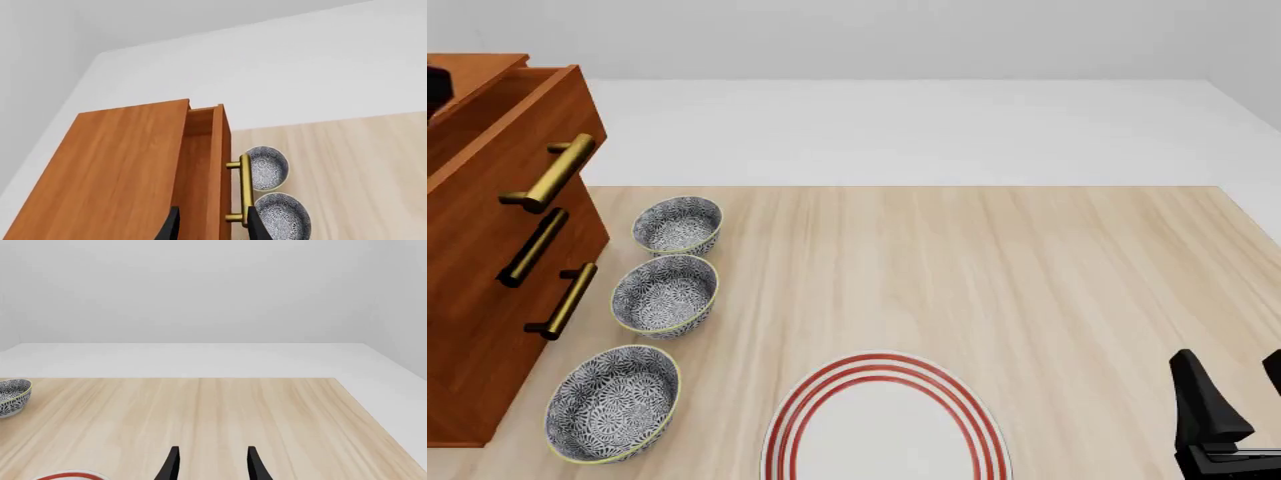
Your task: Open the top drawer of the cabinet.
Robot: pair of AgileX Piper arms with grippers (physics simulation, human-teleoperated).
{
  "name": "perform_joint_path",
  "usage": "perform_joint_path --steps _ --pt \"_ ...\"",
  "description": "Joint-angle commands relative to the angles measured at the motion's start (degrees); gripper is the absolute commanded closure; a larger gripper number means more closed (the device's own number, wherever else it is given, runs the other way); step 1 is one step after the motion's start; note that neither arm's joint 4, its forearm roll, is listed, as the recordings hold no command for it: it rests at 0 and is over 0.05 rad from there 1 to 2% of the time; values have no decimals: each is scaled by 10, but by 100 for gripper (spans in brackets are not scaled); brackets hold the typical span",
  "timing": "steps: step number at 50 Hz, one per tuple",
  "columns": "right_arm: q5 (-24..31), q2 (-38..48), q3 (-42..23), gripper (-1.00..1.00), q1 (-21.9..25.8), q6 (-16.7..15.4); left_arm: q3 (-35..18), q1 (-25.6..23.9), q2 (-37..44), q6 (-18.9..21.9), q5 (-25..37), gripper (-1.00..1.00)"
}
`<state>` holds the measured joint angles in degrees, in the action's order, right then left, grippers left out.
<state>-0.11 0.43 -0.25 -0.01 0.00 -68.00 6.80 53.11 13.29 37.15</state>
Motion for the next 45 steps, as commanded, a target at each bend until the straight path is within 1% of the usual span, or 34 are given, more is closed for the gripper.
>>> perform_joint_path --steps 1,2,16,22,24,33,35,45 --pt "0 0 0 -100 0 0 5 3 16 1 -8 -100" --pt "0 0 0 -100 0 0 7 3 15 6 -10 -100" --pt "0 0 0 -100 0 0 14 3 44 -8 -18 -100" --pt "0 0 0 -100 0 0 18 6 50 -5 -24 -100" --pt "0 0 0 -100 0 0 21 11 52 3 -31 -100" --pt "0 0 0 -100 0 0 24 11 61 3 -36 -100" --pt "0 0 0 -100 0 0 30 10 57 10 -44 -100" --pt "0 0 0 -100 0 0 28 8 67 6 -44 -100"
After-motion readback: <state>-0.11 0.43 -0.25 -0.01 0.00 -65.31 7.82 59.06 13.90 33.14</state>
